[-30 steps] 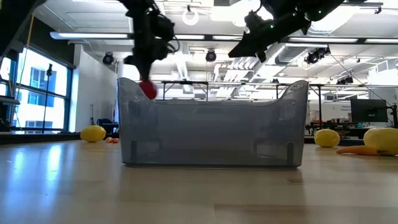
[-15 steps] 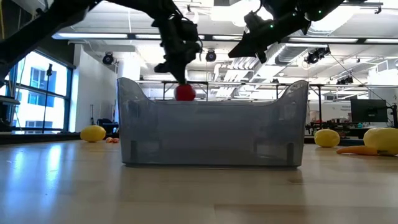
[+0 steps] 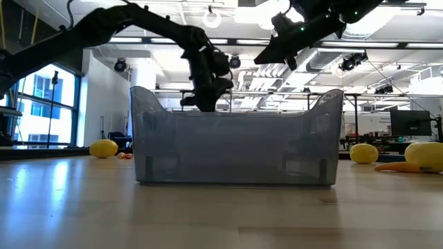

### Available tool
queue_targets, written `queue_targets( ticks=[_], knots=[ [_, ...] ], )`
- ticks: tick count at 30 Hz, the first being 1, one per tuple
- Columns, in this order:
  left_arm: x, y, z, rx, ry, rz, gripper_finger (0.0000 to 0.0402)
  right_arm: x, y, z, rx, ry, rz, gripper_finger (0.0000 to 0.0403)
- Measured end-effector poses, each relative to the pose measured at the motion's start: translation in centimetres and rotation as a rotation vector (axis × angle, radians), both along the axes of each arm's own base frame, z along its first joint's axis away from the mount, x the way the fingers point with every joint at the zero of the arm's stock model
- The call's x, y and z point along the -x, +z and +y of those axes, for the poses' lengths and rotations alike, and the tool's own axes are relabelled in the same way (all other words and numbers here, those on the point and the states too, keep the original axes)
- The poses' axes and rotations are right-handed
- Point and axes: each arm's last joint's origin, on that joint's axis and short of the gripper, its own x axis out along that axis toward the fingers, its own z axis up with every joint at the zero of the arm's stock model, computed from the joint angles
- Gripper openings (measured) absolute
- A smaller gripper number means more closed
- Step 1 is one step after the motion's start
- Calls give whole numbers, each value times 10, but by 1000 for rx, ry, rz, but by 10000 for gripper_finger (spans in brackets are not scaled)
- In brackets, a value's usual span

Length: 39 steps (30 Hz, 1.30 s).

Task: Sort produce into baskets
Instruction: Put the red tomato into the blue bin

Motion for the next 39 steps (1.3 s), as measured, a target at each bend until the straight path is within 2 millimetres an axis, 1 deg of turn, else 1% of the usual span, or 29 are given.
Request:
queue_targets(
  ticks=[6, 12, 21, 25, 34, 36, 39],
  knots=[
    [-5, -16, 7, -5, 0, 1, 0, 0, 0, 0, -5, -3, -1, 0],
    [-9, -18, 11, -54, 11, -26, 6, 0, 0, 0, -5, -3, -1, 0],
    [-5, -18, 17, -76, 13, -14, 21, 0, 0, 0, -5, -3, 0, 0],
    [-5, -18, 17, -83, -15, -6, 41, 0, 0, 0, -5, -2, 0, 0],
    [-4, -18, 17, -119, -54, 18, 121, 0, 0, 0, -6, -3, 0, 0],
    [-3, -15, 17, -153, -64, 39, 126, 0, 0, 0, -5, -3, 0, 0],
    [0, 1, 14, -202, -86, 27, 120, 0, 0, 0, -5, -3, 0, 0]
  ],
)
